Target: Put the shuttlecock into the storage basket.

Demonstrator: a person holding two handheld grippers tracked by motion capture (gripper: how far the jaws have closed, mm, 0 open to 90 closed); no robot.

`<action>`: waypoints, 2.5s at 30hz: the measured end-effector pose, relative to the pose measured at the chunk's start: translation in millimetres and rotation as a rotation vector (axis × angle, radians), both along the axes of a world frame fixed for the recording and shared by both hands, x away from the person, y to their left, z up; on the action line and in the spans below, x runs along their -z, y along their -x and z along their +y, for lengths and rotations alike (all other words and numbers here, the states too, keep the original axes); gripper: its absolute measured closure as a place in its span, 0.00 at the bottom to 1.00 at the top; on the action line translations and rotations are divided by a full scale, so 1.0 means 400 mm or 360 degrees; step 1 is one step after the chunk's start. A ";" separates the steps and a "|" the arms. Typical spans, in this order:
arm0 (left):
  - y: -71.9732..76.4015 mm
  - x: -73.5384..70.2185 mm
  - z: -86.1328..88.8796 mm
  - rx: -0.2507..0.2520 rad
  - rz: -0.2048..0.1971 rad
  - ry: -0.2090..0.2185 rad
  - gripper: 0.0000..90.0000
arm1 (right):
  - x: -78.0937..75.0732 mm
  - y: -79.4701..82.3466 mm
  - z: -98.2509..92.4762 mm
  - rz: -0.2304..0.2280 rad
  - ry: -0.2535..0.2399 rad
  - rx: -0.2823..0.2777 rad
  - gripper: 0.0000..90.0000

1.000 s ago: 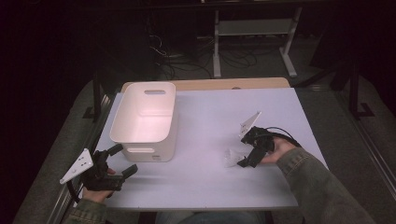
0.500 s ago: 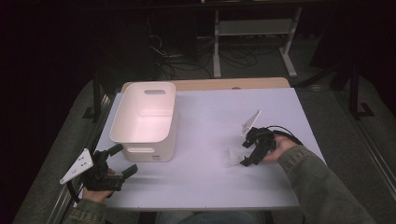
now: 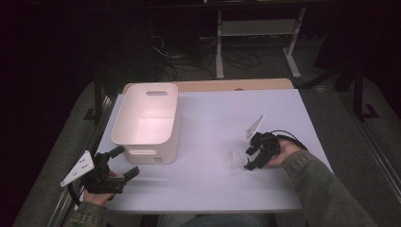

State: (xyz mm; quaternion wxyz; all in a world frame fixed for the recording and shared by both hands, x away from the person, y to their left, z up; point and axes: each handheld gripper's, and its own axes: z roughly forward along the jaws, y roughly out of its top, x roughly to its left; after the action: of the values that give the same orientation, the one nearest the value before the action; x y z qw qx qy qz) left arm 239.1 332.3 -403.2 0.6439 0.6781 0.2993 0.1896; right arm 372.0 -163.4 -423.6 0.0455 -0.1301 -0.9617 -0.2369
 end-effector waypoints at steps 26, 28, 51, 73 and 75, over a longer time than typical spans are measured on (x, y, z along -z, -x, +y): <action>0.003 0.000 -0.002 0.0000 -0.0010 0.0017 0.01 | -0.014 0.021 -0.020 -0.0056 -0.0136 -0.0014 0.71; 0.003 0.000 0.000 -0.0002 -0.0009 0.0013 0.01 | -0.018 0.028 -0.017 -0.0069 -0.0147 -0.0019 0.71; 0.005 -0.001 0.002 -0.0004 -0.0020 -0.0002 0.01 | -0.123 0.040 0.019 -0.0189 -0.0328 0.0049 0.71; 0.006 0.005 -0.004 -0.0079 -0.0021 -0.0104 0.01 | -0.191 0.022 0.075 -0.0183 -0.0526 0.0194 0.71; 0.006 0.006 -0.004 -0.0086 -0.0028 -0.0112 0.01 | -0.194 0.022 0.077 -0.0186 -0.0529 0.0203 0.71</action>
State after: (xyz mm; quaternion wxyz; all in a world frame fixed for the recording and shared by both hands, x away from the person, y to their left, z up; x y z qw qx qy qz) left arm 236.7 330.8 -405.7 0.6169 0.6904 0.3050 0.2232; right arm 363.3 -132.6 -346.0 -0.0046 -0.1674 -0.9002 -0.4021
